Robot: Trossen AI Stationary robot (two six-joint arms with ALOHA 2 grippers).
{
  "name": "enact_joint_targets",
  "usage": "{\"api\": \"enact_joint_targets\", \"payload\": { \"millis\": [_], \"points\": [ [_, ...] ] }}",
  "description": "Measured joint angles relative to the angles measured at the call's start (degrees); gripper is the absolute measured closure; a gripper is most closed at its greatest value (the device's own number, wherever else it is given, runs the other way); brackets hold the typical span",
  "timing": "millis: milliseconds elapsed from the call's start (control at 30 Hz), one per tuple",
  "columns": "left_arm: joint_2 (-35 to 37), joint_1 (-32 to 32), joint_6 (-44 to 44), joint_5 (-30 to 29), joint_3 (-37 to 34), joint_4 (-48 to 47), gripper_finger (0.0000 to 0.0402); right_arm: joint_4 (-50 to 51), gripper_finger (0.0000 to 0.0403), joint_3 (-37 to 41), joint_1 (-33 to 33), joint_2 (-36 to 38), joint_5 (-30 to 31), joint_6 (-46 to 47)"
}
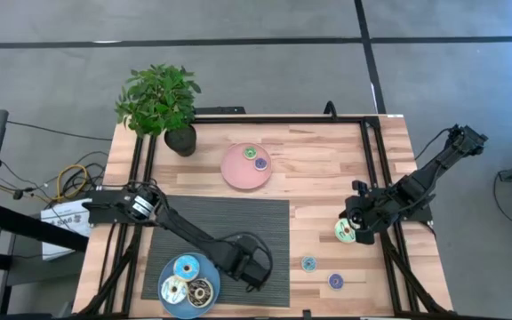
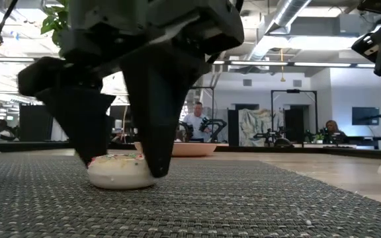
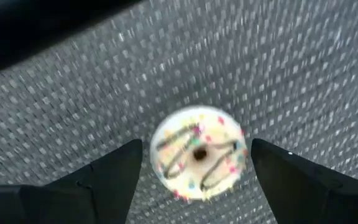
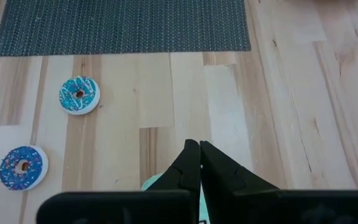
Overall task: Pick & Place donuts
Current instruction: Put the small white donut on the pink plate
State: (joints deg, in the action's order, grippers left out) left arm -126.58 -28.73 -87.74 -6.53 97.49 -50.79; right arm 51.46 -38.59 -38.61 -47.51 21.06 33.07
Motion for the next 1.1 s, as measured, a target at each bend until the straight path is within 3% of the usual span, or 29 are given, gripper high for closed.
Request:
{"api": "enact_joint_targets", "payload": {
  "millis": [833,1100],
  "points": [
    [-0.2,-0.4,-1.9,-0.1,0.0,-0.7,0.0108,0.6,0.0403,0.0,0.0,0.0,0.0,-0.5],
    [-0.2,-0.4,-1.9,0.2,0.0,-0.7,0.0158,0.6,0.0403,0.0,0.0,0.0,0.0,-0.5]
  ]
}}
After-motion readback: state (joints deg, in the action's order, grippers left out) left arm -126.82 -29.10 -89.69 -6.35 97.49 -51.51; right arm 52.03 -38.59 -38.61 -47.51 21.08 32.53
